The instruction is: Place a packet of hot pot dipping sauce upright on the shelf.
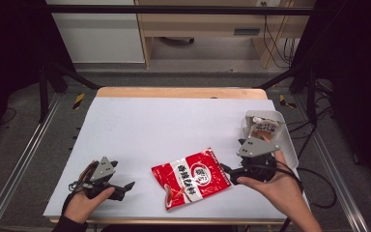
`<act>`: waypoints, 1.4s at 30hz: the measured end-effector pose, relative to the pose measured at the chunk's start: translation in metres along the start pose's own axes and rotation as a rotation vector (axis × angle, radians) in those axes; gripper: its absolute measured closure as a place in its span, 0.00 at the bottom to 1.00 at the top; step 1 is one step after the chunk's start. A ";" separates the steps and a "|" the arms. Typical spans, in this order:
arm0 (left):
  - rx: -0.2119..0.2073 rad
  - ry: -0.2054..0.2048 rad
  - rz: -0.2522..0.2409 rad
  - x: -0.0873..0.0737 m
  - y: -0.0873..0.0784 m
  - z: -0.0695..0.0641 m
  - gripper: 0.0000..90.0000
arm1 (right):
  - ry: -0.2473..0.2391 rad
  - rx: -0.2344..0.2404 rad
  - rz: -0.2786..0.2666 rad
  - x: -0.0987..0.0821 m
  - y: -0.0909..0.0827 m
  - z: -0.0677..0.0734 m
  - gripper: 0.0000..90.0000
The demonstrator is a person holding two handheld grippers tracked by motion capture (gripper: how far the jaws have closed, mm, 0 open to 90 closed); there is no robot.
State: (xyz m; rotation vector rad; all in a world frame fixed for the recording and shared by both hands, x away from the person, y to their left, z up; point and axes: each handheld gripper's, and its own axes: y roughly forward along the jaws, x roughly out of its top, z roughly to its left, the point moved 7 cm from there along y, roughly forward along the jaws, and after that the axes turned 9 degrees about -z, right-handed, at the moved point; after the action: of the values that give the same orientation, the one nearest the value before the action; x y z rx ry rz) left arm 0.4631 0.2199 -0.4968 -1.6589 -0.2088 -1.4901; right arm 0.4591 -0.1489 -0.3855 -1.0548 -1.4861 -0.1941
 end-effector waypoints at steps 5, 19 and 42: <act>0.003 0.001 -0.006 0.001 0.000 -0.002 0.05 | 0.094 0.004 0.020 -0.025 0.024 0.019 0.12; -0.011 0.016 -0.001 0.004 0.005 -0.012 0.06 | 0.240 -0.047 0.052 -0.074 0.046 0.036 0.12; 0.006 0.054 -0.013 0.016 0.017 -0.035 0.06 | 0.323 -0.052 0.096 -0.105 0.041 0.050 0.11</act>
State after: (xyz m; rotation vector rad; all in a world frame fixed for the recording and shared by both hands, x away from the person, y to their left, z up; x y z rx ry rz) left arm 0.4532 0.1789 -0.4948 -1.6130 -0.1945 -1.5404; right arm 0.4357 -0.1430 -0.5064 -1.0778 -1.1435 -0.3213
